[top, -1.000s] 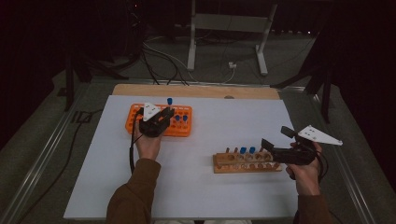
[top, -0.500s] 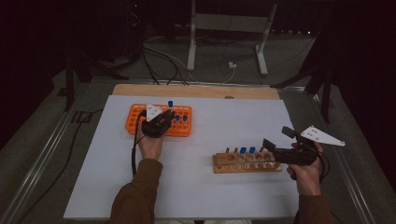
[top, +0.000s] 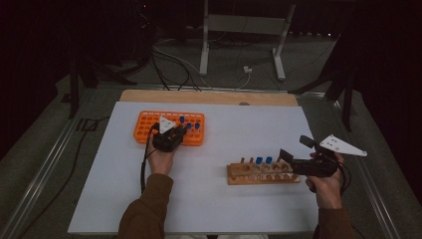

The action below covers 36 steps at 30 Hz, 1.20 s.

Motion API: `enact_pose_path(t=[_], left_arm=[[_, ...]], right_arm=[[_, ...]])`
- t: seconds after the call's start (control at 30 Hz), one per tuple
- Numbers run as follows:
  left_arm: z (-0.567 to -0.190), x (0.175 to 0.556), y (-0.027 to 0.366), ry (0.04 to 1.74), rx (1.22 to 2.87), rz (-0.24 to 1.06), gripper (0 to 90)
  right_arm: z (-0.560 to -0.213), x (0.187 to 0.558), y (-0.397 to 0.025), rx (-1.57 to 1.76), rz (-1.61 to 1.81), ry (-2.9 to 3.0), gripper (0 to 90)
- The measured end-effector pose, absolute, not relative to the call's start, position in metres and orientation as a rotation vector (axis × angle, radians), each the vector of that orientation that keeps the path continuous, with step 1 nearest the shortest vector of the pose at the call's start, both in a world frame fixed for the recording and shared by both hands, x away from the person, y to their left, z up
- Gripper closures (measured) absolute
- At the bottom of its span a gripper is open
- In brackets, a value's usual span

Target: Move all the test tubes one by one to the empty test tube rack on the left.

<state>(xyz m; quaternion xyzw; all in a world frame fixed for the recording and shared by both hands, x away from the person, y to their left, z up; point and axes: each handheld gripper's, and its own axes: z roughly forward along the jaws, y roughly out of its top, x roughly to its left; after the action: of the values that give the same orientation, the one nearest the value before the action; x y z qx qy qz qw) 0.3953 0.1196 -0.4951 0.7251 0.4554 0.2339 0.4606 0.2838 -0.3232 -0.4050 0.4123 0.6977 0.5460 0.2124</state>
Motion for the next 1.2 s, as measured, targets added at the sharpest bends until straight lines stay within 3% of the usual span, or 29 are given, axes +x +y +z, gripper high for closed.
enact_pose_path(t=[0.63, 0.83, 1.03, 1.2], left_arm=[[-0.499, 0.392, 0.112, 1.116, 1.895, 0.603, 78.9], [-0.499, 0.393, 0.116, 1.133, 1.869, 0.557, 77.1], [-0.497, 0.391, 0.125, 1.151, 1.811, 0.487, 59.3], [-0.489, 0.383, 0.135, 1.141, 1.773, 0.462, 50.3]], right_arm=[[-0.406, 0.283, -0.319, 1.124, 1.512, 1.956, 0.4], [-0.405, 0.283, -0.319, 1.120, 1.517, 1.959, 0.3], [-0.406, 0.283, -0.319, 1.120, 1.518, 1.961, 0.4], [-0.408, 0.283, -0.318, 1.117, 1.514, 1.977, 0.3]])
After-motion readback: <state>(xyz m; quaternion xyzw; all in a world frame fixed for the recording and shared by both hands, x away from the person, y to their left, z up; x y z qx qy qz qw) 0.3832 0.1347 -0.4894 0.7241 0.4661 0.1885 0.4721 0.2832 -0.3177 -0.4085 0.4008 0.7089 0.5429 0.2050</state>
